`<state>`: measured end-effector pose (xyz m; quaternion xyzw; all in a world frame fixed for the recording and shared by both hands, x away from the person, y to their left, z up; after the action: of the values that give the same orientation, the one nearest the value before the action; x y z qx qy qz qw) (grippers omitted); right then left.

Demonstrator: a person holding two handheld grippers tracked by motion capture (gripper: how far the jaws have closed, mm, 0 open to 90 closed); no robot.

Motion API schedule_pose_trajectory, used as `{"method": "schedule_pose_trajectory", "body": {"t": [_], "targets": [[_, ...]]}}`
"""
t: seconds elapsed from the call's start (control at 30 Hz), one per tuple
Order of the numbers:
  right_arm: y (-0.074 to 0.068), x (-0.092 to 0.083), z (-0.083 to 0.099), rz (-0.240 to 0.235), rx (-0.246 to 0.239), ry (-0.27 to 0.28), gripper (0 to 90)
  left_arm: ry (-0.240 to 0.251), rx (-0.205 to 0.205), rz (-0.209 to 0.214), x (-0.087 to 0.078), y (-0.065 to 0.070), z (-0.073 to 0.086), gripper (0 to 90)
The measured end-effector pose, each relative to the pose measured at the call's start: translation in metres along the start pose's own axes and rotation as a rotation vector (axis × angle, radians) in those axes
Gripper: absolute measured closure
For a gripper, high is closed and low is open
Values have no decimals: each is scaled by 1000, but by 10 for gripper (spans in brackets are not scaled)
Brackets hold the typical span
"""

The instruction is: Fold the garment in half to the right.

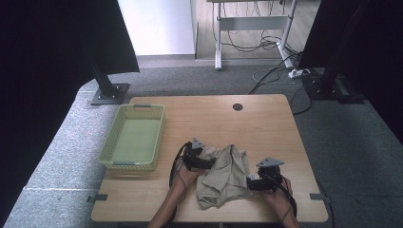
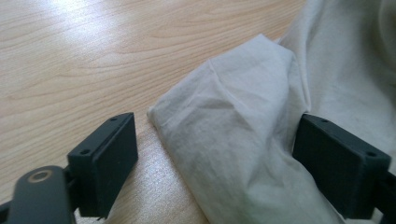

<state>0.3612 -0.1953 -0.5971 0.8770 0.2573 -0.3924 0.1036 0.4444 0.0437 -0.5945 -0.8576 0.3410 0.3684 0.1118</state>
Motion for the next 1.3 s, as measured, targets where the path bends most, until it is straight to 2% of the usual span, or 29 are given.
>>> {"method": "schedule_pose_trajectory", "body": {"t": [0.1, 0.17, 0.23, 0.27, 0.3, 0.33, 0.37, 0.43, 0.47, 0.5, 0.53, 0.57, 0.63, 0.67, 0.7, 0.8, 0.83, 0.87, 0.9, 0.93, 1.03, 1.07, 1.1, 1.13, 1.17, 1.2, 1.3], "targets": [[3, -5, -1, 5, 9, 12, 102, -4, 6, -8, 0, 1, 0, 129], [6, -25, -11, 10, 26, 73, 107, -8, 17, -19, 1, 1, 0, 129], [4, -29, -15, 2, 22, 85, 107, -12, 21, -22, 1, 2, 0, 129], [0, -31, -20, -8, 14, 95, 107, -10, 20, -25, 1, 2, 0, 129], [-11, -33, -29, -29, -8, 107, 107, -10, 20, -26, 1, 2, 0, 129], [-11, -33, -29, -29, -8, 107, 107, -10, 20, -26, 1, 2, 0, 130], [-18, -33, -34, -41, -22, 112, 107, -10, 20, -26, 1, 2, 0, 130], [-18, -33, -34, -41, -22, 112, 107, -10, 18, -27, 1, 2, 0, 130], [-45, -31, -50, -90, -75, 122, 107, -9, 17, -28, 1, 2, 0, 130], [-60, -29, -57, -113, -107, 124, 107, -9, 15, -29, 1, 2, 1, 130], [-60, -29, -57, -113, -107, 124, 107, -9, 15, -29, 1, 2, 1, 130], [-69, -28, -60, -123, -124, 126, 107, -9, 15, -29, 1, 2, 1, 130], [-69, -28, -60, -123, -124, 126, 107, -11, 16, -30, 1, 2, 1, 130], [-94, -24, -68, -155, -182, 123, 118, -11, 16, -31, 0, 2, 1, 130], [-107, -20, -69, -181, -208, 112, 135, -11, 16, -31, 0, 2, 1, 130], [-112, -18, -69, -189, -218, 105, 143, -11, 15, -31, 0, 2, 1, 130], [-129, -5, -62, -213, -265, 53, 239, -11, 15, -31, 0, 2, 1, 130], [-129, -5, -62, -213, -265, 53, 239, -11, 15, -31, 0, 2, 1, 130], [-133, -1, -59, -212, -282, 32, 281, -11, 15, -33, 0, 2, 1, 130], [-137, 6, -51, -202, -320, -12, 396, -11, 16, -35, 0, 2, 1, 131], [-136, 10, -44, -183, -329, -30, 566, -15, 24, -45, 1, 2, 1, 134], [-136, 10, -44, -183, -329, -30, 566, -15, 24, -45, 1, 2, 1, 136], [-133, 9, -42, -163, -327, -27, 566, -15, 24, -45, 1, 2, 1, 136], [-133, 9, -42, -163, -327, -27, 600, -17, 27, -50, 0, 2, 1, 136], [-121, 2, -39, -128, -282, 12, 635, -16, 25, -53, 0, 2, 1, 145], [-116, -1, -38, -124, -262, 28, 636, -16, 22, -56, 0, 1, 1, 148], [-111, -4, -36, -117, -237, 42, 636, -15, 14, -63, 0, 1, 1, 149]]}}
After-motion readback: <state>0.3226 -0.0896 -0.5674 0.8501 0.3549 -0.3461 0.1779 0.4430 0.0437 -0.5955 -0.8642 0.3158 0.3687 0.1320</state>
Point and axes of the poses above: each handheld gripper's, and its own axes: x roughly forward along the jaws, z roughly out of its underside, y roughly to its right, the point moved 6 cm from there along x, roughly forward along the jaws, and after that the axes turned 4 degrees about -y, right-handed, at the moved point
